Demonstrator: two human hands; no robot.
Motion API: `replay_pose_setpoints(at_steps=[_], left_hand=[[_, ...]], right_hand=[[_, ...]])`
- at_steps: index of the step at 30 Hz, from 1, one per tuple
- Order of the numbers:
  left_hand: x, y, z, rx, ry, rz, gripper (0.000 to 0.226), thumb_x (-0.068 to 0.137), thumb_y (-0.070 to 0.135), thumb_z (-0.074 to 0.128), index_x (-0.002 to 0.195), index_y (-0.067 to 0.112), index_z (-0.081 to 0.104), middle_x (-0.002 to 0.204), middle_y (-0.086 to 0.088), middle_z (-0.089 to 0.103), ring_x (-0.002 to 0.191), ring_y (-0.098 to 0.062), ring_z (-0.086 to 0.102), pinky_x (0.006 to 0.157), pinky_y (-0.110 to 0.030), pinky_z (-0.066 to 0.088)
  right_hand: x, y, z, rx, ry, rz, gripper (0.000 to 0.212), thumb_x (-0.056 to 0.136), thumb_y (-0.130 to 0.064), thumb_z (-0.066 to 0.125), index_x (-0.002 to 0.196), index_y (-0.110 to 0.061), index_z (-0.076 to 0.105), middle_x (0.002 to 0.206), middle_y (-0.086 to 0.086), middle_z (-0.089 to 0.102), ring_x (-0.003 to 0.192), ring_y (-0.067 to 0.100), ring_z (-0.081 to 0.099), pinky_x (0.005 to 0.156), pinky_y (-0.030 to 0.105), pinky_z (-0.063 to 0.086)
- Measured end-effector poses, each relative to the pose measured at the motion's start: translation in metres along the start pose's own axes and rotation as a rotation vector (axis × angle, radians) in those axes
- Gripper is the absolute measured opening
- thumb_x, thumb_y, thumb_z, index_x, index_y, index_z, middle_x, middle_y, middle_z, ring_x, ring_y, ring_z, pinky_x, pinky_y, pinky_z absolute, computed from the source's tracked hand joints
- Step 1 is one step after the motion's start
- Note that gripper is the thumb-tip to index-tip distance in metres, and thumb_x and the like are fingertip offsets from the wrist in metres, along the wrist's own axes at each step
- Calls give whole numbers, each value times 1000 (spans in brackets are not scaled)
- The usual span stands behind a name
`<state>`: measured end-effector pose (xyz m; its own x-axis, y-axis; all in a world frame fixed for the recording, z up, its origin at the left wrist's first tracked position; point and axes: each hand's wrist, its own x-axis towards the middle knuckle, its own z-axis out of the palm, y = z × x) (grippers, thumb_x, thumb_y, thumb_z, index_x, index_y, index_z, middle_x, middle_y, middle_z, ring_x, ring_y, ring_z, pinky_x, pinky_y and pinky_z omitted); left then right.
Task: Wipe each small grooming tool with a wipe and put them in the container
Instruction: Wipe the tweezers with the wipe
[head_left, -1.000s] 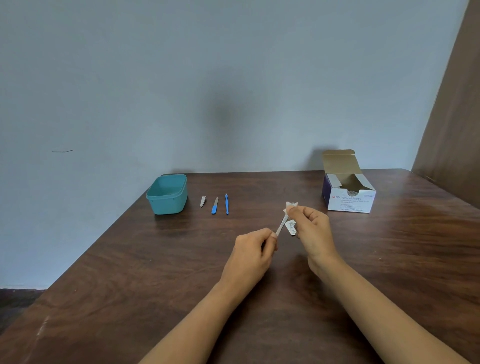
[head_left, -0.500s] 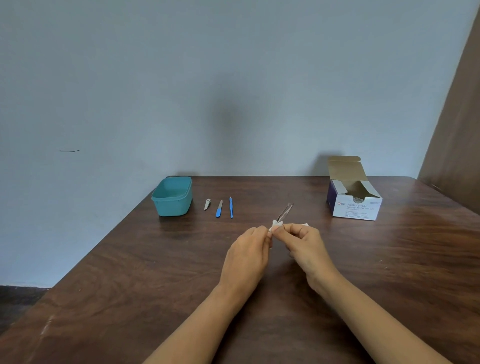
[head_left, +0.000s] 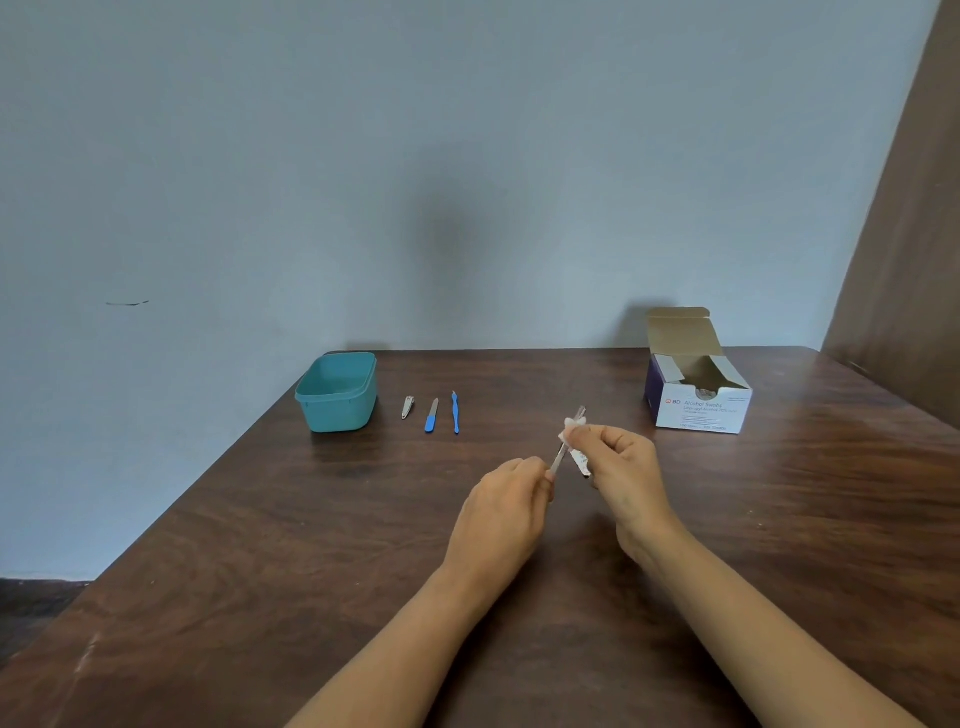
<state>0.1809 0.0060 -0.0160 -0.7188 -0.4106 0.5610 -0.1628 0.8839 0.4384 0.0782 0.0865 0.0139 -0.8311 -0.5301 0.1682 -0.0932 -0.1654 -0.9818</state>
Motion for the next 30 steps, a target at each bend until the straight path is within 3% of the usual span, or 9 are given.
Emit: replay_pose_setpoints(at_steps=[4, 7, 11, 15, 22, 30], left_hand=[[-1, 3, -1, -77, -7, -8, 26, 97, 21, 44, 74, 16, 55, 65, 10, 48, 67, -8, 49, 64, -25, 40], [-1, 5, -1, -123, -8, -19, 26, 97, 18, 47, 73, 15, 57, 59, 13, 46, 62, -1, 48, 59, -12, 34], [-2, 5, -4, -187, -8, -61, 25, 95, 14, 49, 72, 14, 59, 55, 14, 47, 59, 0, 48, 57, -10, 33], [-3, 8, -9, -328, 10, -170, 30, 94, 11, 48, 67, 21, 57, 55, 13, 52, 54, -4, 47, 54, -11, 33], [3, 12, -13, -806, -78, -485, 37, 100, 23, 43, 66, 20, 57, 56, 11, 48, 50, -5, 37, 50, -15, 32], [4, 15, -20, -841, -37, -480, 35, 101, 20, 43, 70, 16, 60, 55, 9, 48, 49, -5, 36, 50, -19, 30]], right_hand=[[7, -5, -6, 94, 63, 60, 16, 87, -14, 65, 72, -9, 69, 43, -16, 45, 40, 0, 39, 52, 15, 32], [12, -4, -9, 176, 92, 118, 16, 87, -16, 66, 71, -16, 69, 57, -5, 44, 39, 2, 33, 44, 14, 30], [13, -4, -11, 263, 117, 198, 18, 83, -22, 72, 66, -17, 68, 62, -3, 36, 44, 4, 26, 42, 17, 25], [19, -10, -20, 423, 185, 274, 21, 82, -21, 73, 66, -17, 60, 60, -4, 36, 37, 2, 26, 42, 17, 25], [12, -3, -16, 241, -117, 350, 4, 85, -17, 68, 88, -15, 69, 61, -8, 47, 43, 1, 34, 44, 13, 29], [6, -1, -12, 66, -188, 346, 8, 82, -17, 71, 89, -12, 74, 59, -7, 52, 53, 5, 35, 51, 18, 32]])
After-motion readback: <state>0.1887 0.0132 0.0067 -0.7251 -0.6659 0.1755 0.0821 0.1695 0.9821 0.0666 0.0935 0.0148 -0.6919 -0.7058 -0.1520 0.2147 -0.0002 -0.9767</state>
